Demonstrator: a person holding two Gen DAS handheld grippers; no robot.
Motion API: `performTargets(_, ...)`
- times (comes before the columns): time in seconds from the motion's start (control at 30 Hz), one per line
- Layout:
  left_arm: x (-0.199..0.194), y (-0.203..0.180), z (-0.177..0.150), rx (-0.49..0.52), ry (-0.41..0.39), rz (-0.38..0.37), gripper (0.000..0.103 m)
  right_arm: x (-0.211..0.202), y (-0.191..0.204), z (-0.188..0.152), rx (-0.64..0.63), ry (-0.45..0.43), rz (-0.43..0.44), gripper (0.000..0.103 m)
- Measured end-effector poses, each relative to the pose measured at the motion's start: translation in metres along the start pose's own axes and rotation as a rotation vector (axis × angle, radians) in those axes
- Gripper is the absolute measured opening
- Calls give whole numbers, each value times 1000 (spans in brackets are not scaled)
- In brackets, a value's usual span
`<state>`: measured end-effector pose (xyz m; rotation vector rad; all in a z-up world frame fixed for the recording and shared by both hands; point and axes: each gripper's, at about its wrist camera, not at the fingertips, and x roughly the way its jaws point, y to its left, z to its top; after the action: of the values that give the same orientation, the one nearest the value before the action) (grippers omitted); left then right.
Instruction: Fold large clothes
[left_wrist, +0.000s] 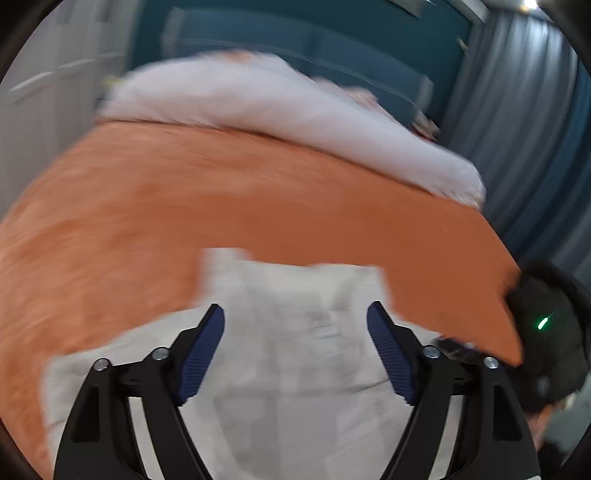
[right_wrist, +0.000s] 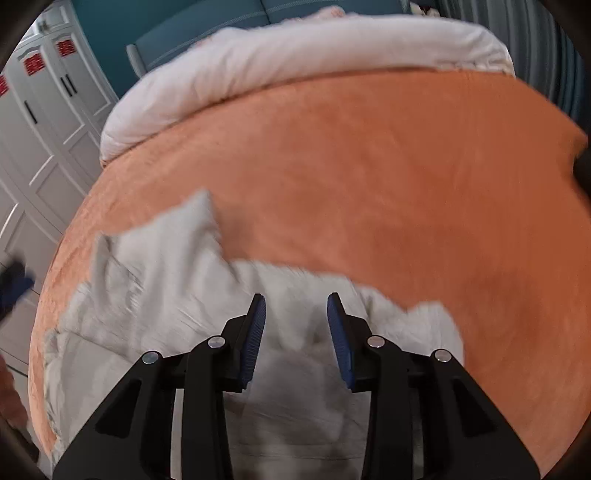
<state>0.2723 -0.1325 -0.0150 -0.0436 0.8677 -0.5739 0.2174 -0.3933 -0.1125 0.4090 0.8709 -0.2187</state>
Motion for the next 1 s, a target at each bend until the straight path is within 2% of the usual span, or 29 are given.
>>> performTargets(0.07,36,-26,5,43,53,15,76,0,1,-6,-19,-2,5,29)
performTargets(0.13,80,-50,-1,96,122,48,60,-1,12,-4,-66,0,40,20)
performTargets(0.17,99,-55,-6,116,154,83,56,3,14,-6,-93,14,22,16)
performTargets(0.2,120,-56,-15,145,174,161,54,7,8,-8,-114,32,-15,13)
performTargets(0.23,129,-54,-22,172,148,225,59,11,0,-9,-122,54,-38,4)
performTargets(0.27,133,-50,-26,172,135,236,59,12,-11,-11,-113,64,-46,0)
performTargets(0.37,130,-44,-30,144,101,216,59,-5,-51,-13,-9,60,-6,0)
performTargets(0.43,116,-41,-28,132,79,209,58,-18,-47,-12,7,52,-16,0)
performTargets(0.47,105,-41,-25,122,59,208,58,-29,-40,-9,-1,30,-15,5)
performTargets(0.5,86,-40,-22,108,29,191,58,-43,-29,-5,-16,0,-2,5)
performTargets(0.57,43,-28,-21,81,-23,167,68,-67,1,7,-60,-45,45,5)
performTargets(0.6,29,-20,-20,68,-39,186,73,-77,14,9,-83,-57,73,5)
performTargets(0.67,0,10,-25,16,-56,231,73,-88,54,15,-152,-57,170,5)
performTargets(0.73,-21,58,-33,-63,-42,299,73,-84,114,11,-253,-3,299,6)
performTargets(0.77,-27,88,-40,-100,-28,363,72,-75,141,9,-278,21,347,6)
performTargets(0.8,-26,107,-42,-118,-11,397,70,-61,169,2,-315,57,395,6)
performTargets(0.87,-18,146,-52,-162,65,448,66,-19,220,-13,-374,166,432,6)
performTargets(0.93,-7,170,-67,-177,115,470,64,25,253,-26,-391,274,425,6)
performTargets(1.0,6,173,-84,-87,116,551,67,61,275,-36,-458,339,366,2)
